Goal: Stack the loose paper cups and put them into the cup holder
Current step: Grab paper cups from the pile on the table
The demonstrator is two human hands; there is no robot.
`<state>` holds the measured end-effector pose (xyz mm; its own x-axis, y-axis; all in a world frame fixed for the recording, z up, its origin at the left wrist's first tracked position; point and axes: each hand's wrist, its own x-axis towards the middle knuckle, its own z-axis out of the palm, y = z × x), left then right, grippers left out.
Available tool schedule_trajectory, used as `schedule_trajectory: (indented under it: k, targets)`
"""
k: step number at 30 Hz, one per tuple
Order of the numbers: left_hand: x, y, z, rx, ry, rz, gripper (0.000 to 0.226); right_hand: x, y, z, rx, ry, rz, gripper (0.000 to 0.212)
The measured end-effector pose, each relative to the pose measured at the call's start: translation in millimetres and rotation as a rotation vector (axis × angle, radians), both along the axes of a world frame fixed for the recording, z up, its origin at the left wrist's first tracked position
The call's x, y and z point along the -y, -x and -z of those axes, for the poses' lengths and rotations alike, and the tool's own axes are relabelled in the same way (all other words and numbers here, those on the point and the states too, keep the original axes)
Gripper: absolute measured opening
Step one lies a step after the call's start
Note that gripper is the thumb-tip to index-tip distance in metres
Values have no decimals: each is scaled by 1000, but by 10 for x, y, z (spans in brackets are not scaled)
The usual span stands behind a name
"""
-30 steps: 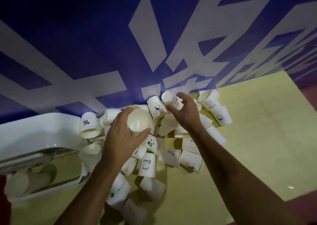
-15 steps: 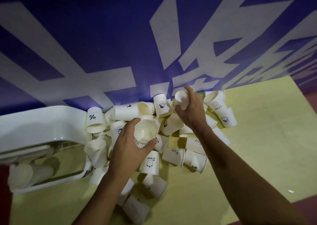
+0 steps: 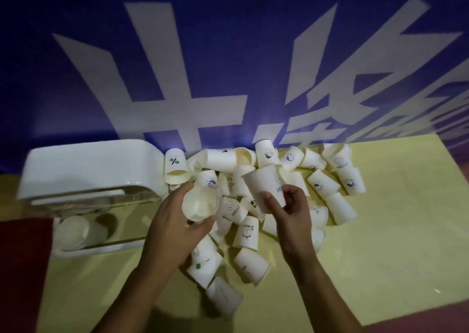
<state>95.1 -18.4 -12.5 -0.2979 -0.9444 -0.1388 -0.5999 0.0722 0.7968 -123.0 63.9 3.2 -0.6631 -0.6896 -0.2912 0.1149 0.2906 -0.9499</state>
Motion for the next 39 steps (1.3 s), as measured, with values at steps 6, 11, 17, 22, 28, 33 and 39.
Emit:
schedule_trajectory:
  k: [6,11,17,22,28,33,39]
  targets:
    - [2,-1094,-83,-28,60,-89,74,156,-972,-46,116,62,-269,46]
    - [49,-1976,-43,-22,70,-185,79,348,-1793,71,15,14,-400,51]
    - [179,-2678,76,24,133,-272,73,527,-2527,158,-78,34,-435,54]
    - [318,-2880,166,-12,164,-276,72,593,-2838,209,-136,5,-428,57]
    - [452,-2879,377,-63,126,-209,73,587,-2992,256,-180,-26,-394,59]
    - [534,-2853,600,-11,53,-169,76,546,-3040,342,-210,-59,-372,61]
    - [632,-2811,819,143,-37,-132,81,522,-3097,386,-265,-88,-359,62]
